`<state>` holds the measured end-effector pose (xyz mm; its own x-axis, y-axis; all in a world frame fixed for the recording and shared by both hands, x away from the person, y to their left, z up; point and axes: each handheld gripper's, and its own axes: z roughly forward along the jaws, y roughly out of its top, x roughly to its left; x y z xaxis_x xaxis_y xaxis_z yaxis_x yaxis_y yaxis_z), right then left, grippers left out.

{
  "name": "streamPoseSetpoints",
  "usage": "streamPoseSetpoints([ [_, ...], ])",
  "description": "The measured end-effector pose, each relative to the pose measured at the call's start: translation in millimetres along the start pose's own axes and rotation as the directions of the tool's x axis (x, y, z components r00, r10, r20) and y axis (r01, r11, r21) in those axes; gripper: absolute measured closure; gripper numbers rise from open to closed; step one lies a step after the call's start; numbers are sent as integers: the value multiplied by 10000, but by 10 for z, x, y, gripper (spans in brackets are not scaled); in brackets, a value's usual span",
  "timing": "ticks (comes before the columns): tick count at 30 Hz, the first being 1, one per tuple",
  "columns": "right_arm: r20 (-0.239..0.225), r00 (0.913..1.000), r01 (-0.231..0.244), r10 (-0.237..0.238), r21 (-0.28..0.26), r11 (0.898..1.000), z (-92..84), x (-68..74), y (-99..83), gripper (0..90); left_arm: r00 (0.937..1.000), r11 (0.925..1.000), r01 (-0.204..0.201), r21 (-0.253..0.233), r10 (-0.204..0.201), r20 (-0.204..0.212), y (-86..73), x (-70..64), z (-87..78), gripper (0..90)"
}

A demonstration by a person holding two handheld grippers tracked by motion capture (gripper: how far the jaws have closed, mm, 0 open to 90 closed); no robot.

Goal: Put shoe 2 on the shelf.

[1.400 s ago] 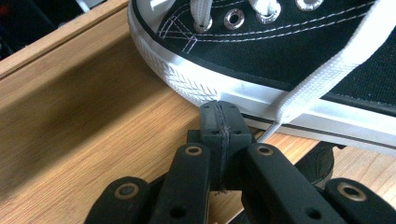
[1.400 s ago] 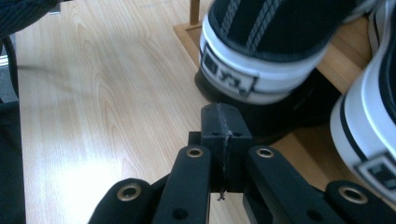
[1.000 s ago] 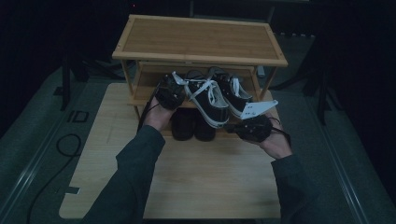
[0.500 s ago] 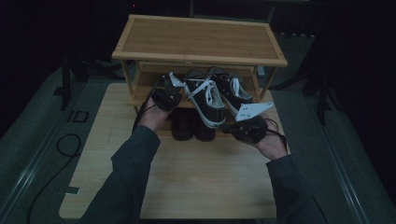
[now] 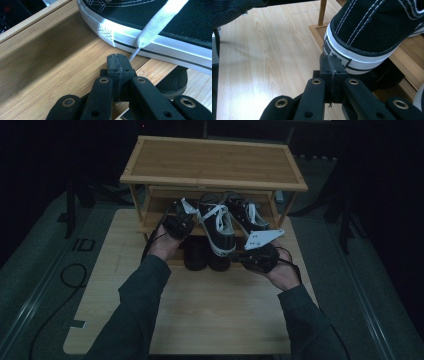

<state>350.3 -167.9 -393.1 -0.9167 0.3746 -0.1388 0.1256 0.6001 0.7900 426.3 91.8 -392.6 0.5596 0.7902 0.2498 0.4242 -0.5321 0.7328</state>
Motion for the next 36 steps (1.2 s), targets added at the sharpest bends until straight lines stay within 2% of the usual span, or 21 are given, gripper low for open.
streamPoseSetpoints([
  [7, 61, 10000, 24, -24, -86, 10000, 43, 0, 65, 900, 9999, 9999, 22, -104, -21, 101, -7, 10, 3, 900],
  [14, 167, 9998, 121, -120, -102, 9999, 36, 18, 68, 900, 9998, 9999, -155, -7, 155, 111, -24, 55, -20, 900],
  [18, 119, 9998, 176, -170, -516, 9985, -21, 15, 86, 900, 10000, 10000, -48, -8, 48, 63, -54, 90, -38, 900],
  [21, 188, 9996, 212, -205, -329, 9992, 0, 5, 101, 900, 9999, 10000, -82, -2, 82, 138, -64, 109, -41, 900],
  [26, 86, 9999, 119, -116, -446, 9989, 18, 2, 100, 900, 9997, 9998, 152, -121, -149, 194, -78, 109, -37, 900],
  [36, -144, 9999, 38, -48, -661, 9978, 144, -5, 167, 900, 10000, 9999, 79, -115, -80, -41, -81, 83, -36, 900],
])
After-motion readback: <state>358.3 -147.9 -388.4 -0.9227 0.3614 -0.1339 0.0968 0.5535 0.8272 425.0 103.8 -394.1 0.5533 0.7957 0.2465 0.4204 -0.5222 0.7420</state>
